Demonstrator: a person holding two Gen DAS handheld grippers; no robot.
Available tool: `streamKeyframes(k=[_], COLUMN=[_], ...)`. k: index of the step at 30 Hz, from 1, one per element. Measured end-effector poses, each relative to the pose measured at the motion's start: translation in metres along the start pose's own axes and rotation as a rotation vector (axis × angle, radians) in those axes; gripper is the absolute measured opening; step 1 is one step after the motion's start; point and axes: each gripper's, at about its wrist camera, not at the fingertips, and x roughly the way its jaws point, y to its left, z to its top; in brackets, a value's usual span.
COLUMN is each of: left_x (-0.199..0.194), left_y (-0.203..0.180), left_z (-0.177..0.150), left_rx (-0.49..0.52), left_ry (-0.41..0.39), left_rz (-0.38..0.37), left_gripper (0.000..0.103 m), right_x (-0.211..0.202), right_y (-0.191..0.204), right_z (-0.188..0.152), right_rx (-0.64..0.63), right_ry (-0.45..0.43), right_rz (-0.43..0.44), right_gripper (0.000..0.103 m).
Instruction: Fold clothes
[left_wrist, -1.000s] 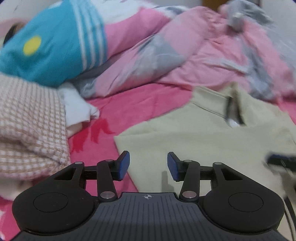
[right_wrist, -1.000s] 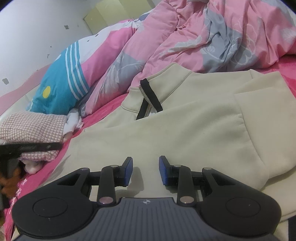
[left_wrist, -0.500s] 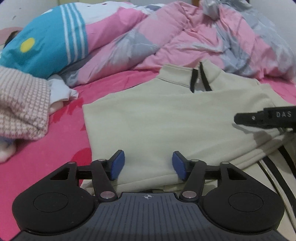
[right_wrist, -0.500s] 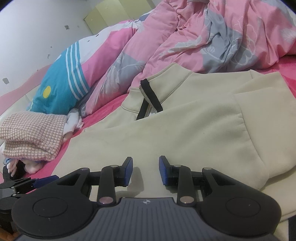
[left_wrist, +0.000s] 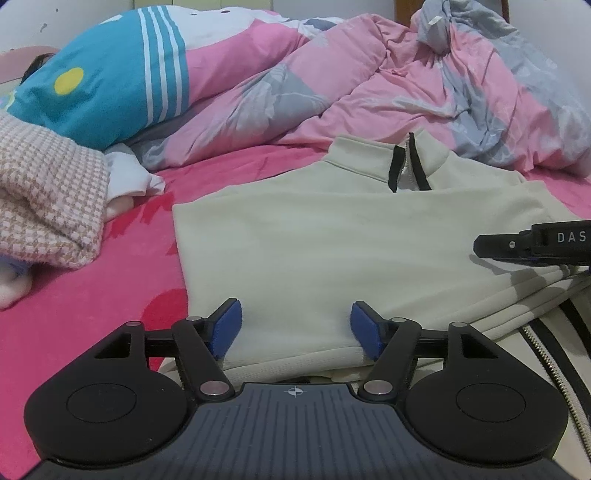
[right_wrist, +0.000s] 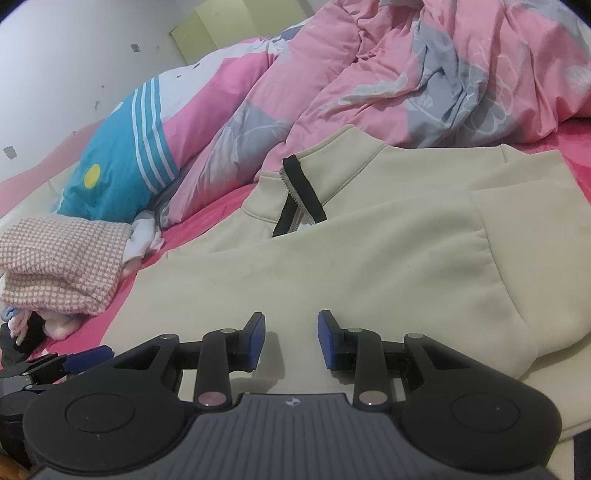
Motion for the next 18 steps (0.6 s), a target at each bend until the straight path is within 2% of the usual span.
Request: streamKeyframes(k=[8, 15, 18], left_x=[0.001, 0.002, 0.003], left_y=[0.003, 0.005, 0.007], left_z=[-0.001, -0.001, -0.001], left_rx=[-0.008, -0.014, -0.021], left_ry=[-0.002, 0.0, 0.001], left_rz=[-0.009, -0.019, -0.033], left_gripper=[0.068, 0.07, 0.072], right_x=[0.0, -0.003, -0.007], right_y=[0.002, 0.025, 0.028], right_z=[0.001, -0.005, -0.006], right_rx=[-0.018, -0.139, -0.151], right_ry=[0.006, 0.009, 0.012], right_rz=[-0.012, -0.119, -0.155], right_gripper=[0.033, 0.033, 0.033])
